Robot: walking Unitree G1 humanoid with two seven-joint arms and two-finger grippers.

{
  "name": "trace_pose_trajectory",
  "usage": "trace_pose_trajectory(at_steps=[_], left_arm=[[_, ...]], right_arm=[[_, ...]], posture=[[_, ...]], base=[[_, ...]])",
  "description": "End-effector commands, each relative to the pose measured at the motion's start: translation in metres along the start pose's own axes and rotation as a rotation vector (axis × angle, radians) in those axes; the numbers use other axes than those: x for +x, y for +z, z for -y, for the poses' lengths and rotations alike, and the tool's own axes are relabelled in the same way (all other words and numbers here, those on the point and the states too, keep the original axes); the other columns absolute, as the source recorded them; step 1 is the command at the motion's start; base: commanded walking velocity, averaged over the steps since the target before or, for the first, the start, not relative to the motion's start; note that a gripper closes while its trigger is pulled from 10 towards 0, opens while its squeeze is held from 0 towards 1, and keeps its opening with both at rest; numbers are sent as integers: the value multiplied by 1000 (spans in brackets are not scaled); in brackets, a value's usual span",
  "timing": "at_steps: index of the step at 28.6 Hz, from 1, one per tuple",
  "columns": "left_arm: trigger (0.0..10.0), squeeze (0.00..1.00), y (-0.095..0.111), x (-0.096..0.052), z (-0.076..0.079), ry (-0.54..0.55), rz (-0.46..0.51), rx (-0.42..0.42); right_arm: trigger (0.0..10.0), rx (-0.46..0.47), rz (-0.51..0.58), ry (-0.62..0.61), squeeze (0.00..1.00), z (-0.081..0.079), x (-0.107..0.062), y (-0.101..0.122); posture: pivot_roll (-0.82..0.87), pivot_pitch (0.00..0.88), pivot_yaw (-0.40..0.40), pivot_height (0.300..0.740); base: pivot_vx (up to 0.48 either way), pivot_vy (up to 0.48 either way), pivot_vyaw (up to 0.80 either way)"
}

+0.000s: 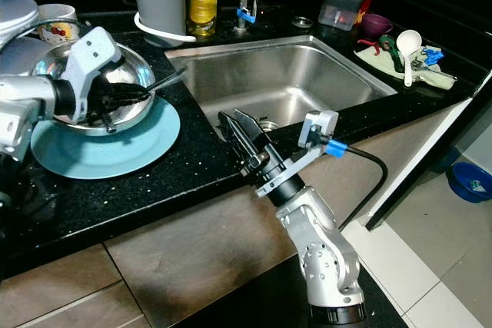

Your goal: Kitchen organization

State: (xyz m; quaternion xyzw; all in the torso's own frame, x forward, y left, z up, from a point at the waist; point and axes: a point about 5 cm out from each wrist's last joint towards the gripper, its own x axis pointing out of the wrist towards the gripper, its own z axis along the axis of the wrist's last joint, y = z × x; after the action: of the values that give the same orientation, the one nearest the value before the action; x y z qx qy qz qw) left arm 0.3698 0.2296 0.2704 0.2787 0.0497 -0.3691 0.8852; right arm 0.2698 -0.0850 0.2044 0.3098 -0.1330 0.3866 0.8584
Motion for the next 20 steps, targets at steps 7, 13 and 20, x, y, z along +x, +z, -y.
trace_pose_trajectory(at_steps=[7,13,20], left_arm=[[0,0,5,1,-1,-5,17,16],[0,0,26,-8,-4,-34,195,-66],[0,0,45,-27,-7,-124,388,-177]], right_arm=[[10000,-5,-10,-7,0,3,-4,0],[10000,-12,-15,-3,0,3,-4,1],[10000,-16,-18,-4,0,4,-5,1]], posture=[[134,19,-108,740],[126,21,-106,740],[125,22,-105,740]], base=[[0,0,0],[0,0,0],[0,0,0]])
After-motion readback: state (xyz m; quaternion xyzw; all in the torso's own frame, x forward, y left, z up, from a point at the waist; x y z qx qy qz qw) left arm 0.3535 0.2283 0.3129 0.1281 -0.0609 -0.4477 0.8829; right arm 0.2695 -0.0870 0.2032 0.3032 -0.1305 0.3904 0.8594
